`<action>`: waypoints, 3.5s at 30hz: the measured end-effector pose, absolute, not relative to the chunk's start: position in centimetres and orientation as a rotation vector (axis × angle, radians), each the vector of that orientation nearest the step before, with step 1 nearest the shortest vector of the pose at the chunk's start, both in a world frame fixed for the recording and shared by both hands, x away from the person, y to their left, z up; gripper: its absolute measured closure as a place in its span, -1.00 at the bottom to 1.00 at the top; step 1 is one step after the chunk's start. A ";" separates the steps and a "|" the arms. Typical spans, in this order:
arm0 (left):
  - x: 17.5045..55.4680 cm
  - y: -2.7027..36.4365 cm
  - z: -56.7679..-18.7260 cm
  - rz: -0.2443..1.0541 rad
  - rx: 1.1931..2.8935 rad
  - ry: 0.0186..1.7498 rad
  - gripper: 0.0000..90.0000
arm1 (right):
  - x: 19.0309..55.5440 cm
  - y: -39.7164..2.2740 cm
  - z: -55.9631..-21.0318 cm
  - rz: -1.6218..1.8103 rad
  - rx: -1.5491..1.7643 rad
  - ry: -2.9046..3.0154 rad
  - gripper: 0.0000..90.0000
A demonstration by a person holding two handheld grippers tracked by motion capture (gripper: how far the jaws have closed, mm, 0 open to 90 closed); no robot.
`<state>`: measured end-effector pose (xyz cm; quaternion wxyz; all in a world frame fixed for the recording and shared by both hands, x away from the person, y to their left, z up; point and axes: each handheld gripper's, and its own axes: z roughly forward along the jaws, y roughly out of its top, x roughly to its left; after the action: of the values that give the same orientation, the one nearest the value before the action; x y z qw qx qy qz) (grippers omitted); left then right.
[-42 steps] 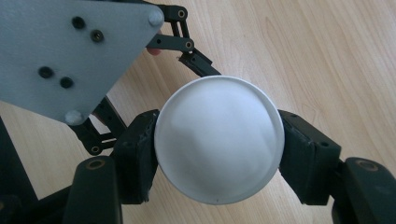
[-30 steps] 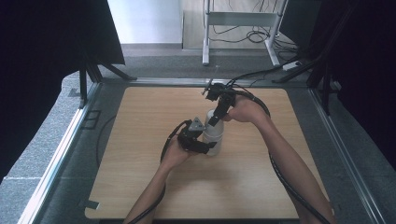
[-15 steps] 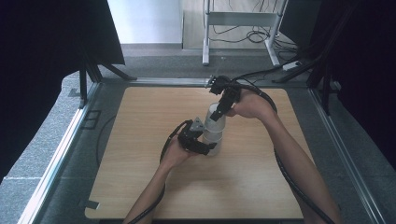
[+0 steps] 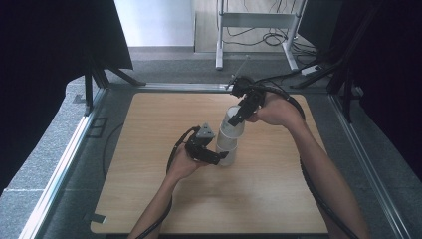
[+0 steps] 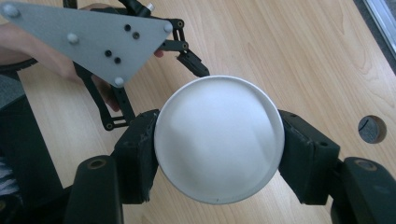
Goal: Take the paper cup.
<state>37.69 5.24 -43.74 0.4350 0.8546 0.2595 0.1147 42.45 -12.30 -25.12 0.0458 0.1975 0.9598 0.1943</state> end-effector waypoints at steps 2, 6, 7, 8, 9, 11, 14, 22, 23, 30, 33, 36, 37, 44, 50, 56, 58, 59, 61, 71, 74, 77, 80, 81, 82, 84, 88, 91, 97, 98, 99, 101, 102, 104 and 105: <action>37.4 5.4 -43.4 0.301 2.127 0.645 -0.69 | 42.1 -12.5 -24.9 0.601 0.611 2.928 -0.22; 37.0 5.8 -43.0 0.318 2.133 0.633 -0.69 | 41.5 -13.0 -24.5 0.618 0.599 2.922 -0.22; 36.9 5.9 -43.0 0.319 2.136 0.631 -0.69 | 41.4 -13.1 -24.4 0.619 0.602 2.919 -0.22; 36.8 6.0 -42.9 0.320 2.139 0.629 -0.69 | 41.2 -13.2 -24.3 0.623 0.590 2.918 -0.22; 36.7 6.0 -42.9 0.321 2.140 0.627 -0.69 | 41.0 -13.3 -24.2 0.627 0.591 2.919 -0.22; 36.5 6.2 -42.8 0.317 2.144 0.623 -0.70 | 40.7 -13.6 -24.1 0.628 0.587 2.917 -0.22; 36.3 6.5 -42.9 0.305 2.150 0.620 -0.72 | 40.4 -14.1 -24.1 0.635 0.585 2.917 -0.22; 35.4 7.3 -42.9 0.279 2.153 0.616 -0.81 | 39.4 -15.7 -24.5 0.671 0.592 2.913 -0.22; 35.3 7.4 -42.9 0.275 2.155 0.613 -0.84 | 39.3 -15.9 -24.6 0.671 0.593 2.913 -0.22; 34.5 7.8 -42.8 0.258 2.153 0.603 -0.90 | 38.4 -17.4 -25.1 0.716 0.592 2.900 -0.22; 34.2 7.9 -43.0 0.253 2.152 0.602 -0.91 | 38.2 -17.8 -25.3 0.727 0.594 2.897 -0.22; 33.8 8.0 -43.2 0.244 2.154 0.603 -0.93 | 37.8 -18.3 -25.7 0.746 0.593 2.894 -0.22; 33.7 8.0 -43.3 0.246 2.155 0.603 -0.94 | 37.7 -18.4 -25.9 0.749 0.599 2.893 -0.22; 32.8 8.3 -43.9 0.245 2.164 0.592 -0.96 | 36.9 -19.4 -27.0 0.779 0.597 2.890 -0.22; 32.1 8.4 -44.2 0.247 2.176 0.582 -0.95 | 36.2 -20.0 -27.9 0.816 0.603 2.884 -0.22; 31.4 8.4 -44.4 0.255 2.186 0.563 -0.95 | 35.5 -20.6 -29.1 0.850 0.586 2.877 -0.22; 31.2 8.4 -44.4 0.257 2.188 0.559 -0.95 | 35.4 -20.7 -29.6 0.862 0.585 2.872 -0.22; 31.1 8.3 -44.4 0.259 2.192 0.555 -0.95 | 35.3 -20.8 -30.0 0.874 0.583 2.870 -0.22; 30.9 8.3 -44.5 0.264 2.198 0.549 -0.95 | 35.3 -20.8 -30.3 0.875 0.583 2.872 -0.22; 30.2 8.0 -44.7 0.262 2.205 0.533 -0.96 | 34.7 -21.7 -32.6 0.950 0.578 2.856 -0.22; 30.1 7.9 -44.8 0.245 2.205 0.532 -0.96 | 34.5 -22.0 -33.4 0.976 0.569 2.851 -0.22; 30.0 7.9 -45.0 0.225 2.204 0.525 -0.97 | 34.4 -22.3 -34.3 1.008 0.564 2.839 -0.21; 29.9 7.8 -45.2 0.216 2.207 0.516 -0.98 | 34.2 -22.3 -35.1 1.043 0.545 2.831 -0.21; 29.8 7.8 -45.2 0.214 2.208 0.510 -0.98 | 34.2 -22.3 -35.3 1.056 0.537 2.826 -0.21; 29.8 7.8 -45.2 0.210 2.206 0.509 -0.98 | 34.1 -22.3 -35.5 1.065 0.531 2.822 -0.21; 29.7 7.8 -45.3 0.203 2.205 0.496 -0.99 | 34.1 -22.3 -36.0 1.086 0.521 2.819 -0.21; 29.6 7.8 -45.4 0.191 2.211 0.482 -1.00 | 34.0 -22.2 -37.0 1.125 0.508 2.815 -0.21; 29.6 7.8 -45.4 0.175 2.209 0.474 -1.00 | 34.0 -22.1 -37.8 1.147 0.495 2.809 -0.21; 29.5 7.9 -45.7 0.151 2.214 0.450 -1.00 | 33.7 -22.2 -39.2 1.222 0.494 2.788 -0.21; 29.4 7.9 -45.7 0.147 2.211 0.448 -1.00 | 33.7 -22.2 -39.4 1.226 0.493 2.783 -0.21; 29.4 7.9 -45.8 0.144 2.207 0.448 -1.00 | 33.5 -22.1 -39.6 1.236 0.488 2.777 -0.21; 29.4 7.9 -45.8 0.142 2.211 0.438 -1.00 | 33.3 -22.0 -40.0 1.260 0.477 2.770 -0.21; 29.4 7.8 -45.9 0.146 2.212 0.436 -1.00 | 33.1 -21.9 -40.2 1.266 0.468 2.766 -0.21; 29.3 7.7 -45.9 0.148 2.219 0.428 -1.00 | 32.8 -21.7 -40.6 1.268 0.456 2.763 -0.21; 29.3 7.6 -46.0 0.152 2.223 0.420 -1.00 | 32.7 -21.7 -40.7 1.278 0.451 2.762 -0.21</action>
<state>29.27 7.61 -45.96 0.4232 0.8883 0.1679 0.0609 32.72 -21.66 -40.75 0.0323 0.1464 0.8973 0.4153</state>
